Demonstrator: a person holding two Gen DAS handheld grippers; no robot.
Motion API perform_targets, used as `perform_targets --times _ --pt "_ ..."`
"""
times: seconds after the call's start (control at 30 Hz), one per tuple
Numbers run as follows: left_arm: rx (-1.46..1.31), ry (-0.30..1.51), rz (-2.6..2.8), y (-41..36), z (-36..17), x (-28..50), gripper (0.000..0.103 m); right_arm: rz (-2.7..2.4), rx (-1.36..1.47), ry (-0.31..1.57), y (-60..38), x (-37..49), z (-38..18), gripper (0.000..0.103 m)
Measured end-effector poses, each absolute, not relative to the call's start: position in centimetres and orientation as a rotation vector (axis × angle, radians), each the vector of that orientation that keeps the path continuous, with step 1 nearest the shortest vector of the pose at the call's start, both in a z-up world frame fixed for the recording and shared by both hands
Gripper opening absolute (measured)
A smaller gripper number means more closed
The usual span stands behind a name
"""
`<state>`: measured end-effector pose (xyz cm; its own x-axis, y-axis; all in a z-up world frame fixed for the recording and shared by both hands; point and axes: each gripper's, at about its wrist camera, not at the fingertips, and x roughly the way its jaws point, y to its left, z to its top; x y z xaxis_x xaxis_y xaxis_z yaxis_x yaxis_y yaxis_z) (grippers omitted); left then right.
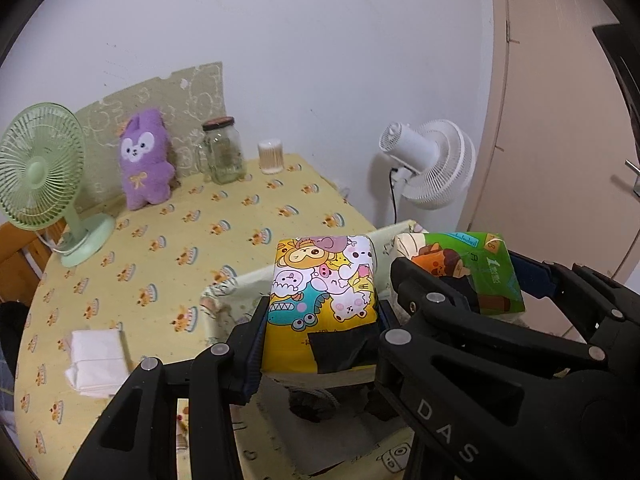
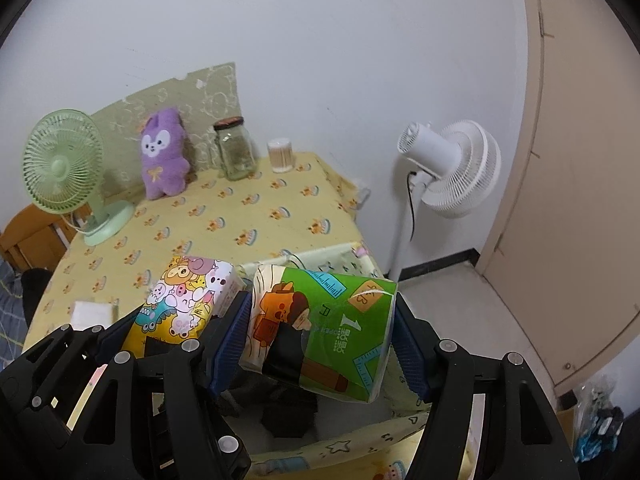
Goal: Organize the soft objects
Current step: 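Carry both tissue packs over the patterned box and lower them inside, then open both tools to release the tissue packs into the box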
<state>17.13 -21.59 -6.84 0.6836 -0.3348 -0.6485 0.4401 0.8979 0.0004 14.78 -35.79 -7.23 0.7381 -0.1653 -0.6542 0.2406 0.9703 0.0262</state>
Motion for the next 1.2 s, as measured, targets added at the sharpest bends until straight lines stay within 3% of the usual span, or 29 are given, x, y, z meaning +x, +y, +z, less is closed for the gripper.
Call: perform_targets --times 0.2,0.67,0.93,1.2 --pt "0.182 0.726 -0.458 -22.5 -7.9 17.5 0.053 -0.242 0.125 0.737 -36.7 15.2 -8.5 0.07" --pt "0.245 0.784 -0.383 -22.2 -8.1 18.4 0.082 -0.202 0.111 0.778 -36.5 16.4 -9.4 0.074" --pt "0.209 0.782 -0.389 -21.0 -7.7 18.8 0.088 -0.142 0.159 0.761 -35.7 17.0 -9.2 0.091" --pt "0.202 0.769 -0.411 -20.5 -7.2 17.8 0.089 -0.162 0.13 0.759 -34.8 16.1 -8.5 0.091"
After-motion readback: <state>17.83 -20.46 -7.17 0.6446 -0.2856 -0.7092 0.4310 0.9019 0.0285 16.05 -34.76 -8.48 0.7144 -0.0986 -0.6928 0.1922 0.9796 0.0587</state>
